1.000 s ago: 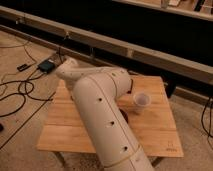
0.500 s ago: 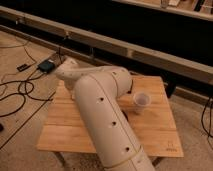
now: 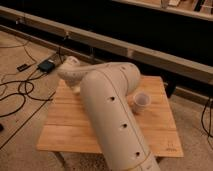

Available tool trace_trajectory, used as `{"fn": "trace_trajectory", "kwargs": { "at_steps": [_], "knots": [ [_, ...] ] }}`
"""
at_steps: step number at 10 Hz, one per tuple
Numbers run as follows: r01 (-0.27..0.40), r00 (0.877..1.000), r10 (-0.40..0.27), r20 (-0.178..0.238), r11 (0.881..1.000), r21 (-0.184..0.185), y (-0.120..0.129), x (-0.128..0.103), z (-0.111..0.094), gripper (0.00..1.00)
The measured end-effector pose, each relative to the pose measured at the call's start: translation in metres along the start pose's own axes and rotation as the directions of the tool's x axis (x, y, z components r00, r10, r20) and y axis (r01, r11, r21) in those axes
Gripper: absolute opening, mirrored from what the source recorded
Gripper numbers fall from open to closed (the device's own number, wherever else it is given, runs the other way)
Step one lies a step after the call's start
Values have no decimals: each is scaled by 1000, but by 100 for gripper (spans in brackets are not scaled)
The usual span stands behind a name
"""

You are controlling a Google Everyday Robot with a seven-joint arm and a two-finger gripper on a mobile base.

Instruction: Place the white sponge in the ceramic cup

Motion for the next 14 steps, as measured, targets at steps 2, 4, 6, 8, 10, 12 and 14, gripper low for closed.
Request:
{"fn": "trace_trajectory", "kwargs": {
  "at_steps": [2, 4, 6, 8, 10, 12, 14],
  "knots": [
    [7, 999, -5, 50, 999, -35, -6, 3, -20, 0],
    [-39, 995, 42, 92, 999, -32, -31, 6, -40, 0],
    [-101, 986, 102, 131, 995, -14, -63, 9, -62, 0],
    [-174, 972, 174, 160, 985, -9, -90, 16, -83, 0],
    [-231, 957, 235, 169, 972, -41, -95, 20, -94, 0],
    [-304, 934, 311, 174, 950, -66, -109, 29, -107, 0],
    [-367, 909, 377, 180, 926, -87, -123, 38, -119, 0]
  ]
}}
